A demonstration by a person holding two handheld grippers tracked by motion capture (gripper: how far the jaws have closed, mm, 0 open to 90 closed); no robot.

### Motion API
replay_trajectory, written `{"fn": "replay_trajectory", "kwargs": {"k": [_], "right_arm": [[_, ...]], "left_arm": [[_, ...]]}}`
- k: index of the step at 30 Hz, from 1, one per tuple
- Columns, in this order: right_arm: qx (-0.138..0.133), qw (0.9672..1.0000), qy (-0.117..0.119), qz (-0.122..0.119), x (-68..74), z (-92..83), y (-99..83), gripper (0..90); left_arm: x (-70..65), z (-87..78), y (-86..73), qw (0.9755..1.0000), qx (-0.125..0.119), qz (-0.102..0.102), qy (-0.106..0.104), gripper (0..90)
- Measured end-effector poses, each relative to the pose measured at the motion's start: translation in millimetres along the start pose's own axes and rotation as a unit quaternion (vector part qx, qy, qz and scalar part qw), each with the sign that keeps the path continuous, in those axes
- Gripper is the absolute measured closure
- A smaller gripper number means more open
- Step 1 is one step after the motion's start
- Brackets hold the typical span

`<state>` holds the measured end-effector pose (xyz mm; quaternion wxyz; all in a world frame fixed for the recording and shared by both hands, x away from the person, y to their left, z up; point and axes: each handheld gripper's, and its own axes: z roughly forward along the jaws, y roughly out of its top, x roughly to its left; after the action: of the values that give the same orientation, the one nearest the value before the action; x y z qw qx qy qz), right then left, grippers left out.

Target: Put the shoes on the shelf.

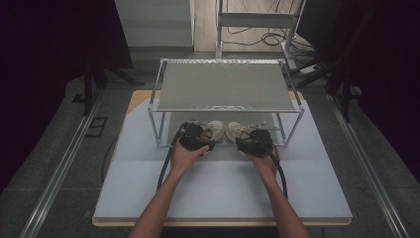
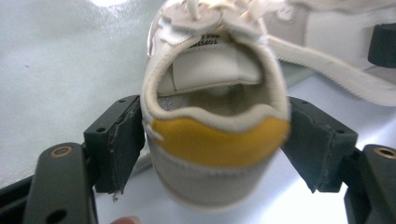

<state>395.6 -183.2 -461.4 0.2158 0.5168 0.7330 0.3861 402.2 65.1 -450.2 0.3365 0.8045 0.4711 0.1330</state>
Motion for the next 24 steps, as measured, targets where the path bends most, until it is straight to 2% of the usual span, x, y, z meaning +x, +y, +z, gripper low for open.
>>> {"fn": "replay_trajectory", "kwargs": {"k": [3,6,8,11,12,13,16,24], "right_arm": [[-0.020,0.9998,0.008,-0.002,-1.1,-14.5,-2.2,27.5],[-0.037,0.9992,0.012,-0.012,-3.2,-30.2,-4.3,32.4],[-0.048,0.9986,0.013,-0.015,-6.2,-39.1,-5.9,36.5],[-0.056,0.9981,0.017,-0.016,-12.0,-50.1,-8.6,43.7],[-0.056,0.9981,0.017,-0.016,-12.0,-50.1,-8.6,43.7],[-0.058,0.9980,0.018,-0.017,-16.2,-55.4,-11.0,48.5],[-0.056,0.9981,0.017,-0.017,-22.6,-59.4,-14.8,56.1],[-0.034,0.9993,0.011,-0.012,-39.7,-56.9,-23.9,72.4]], "left_arm": [[-4.3,-11.5,-4.2,0.9996,-0.016,-0.021,0.001,25.8],[-2.1,-21.7,-9.1,0.9996,-0.026,-0.014,-0.001,29.7],[-0.2,-27.3,-12.8,0.9994,-0.030,-0.017,0.005,33.5],[2.7,-32.4,-16.4,0.9992,-0.036,-0.018,0.005,42.6],[4.6,-35.3,-18.2,0.9992,-0.037,-0.016,0.005,42.6],[7.4,-39.1,-20.5,0.9991,-0.039,-0.018,0.006,49.8],[12.8,-42.5,-23.3,0.9991,-0.036,-0.020,0.008,59.5],[29.2,-37.9,-34.8,0.9991,-0.019,-0.038,0.006,75.4]]}}
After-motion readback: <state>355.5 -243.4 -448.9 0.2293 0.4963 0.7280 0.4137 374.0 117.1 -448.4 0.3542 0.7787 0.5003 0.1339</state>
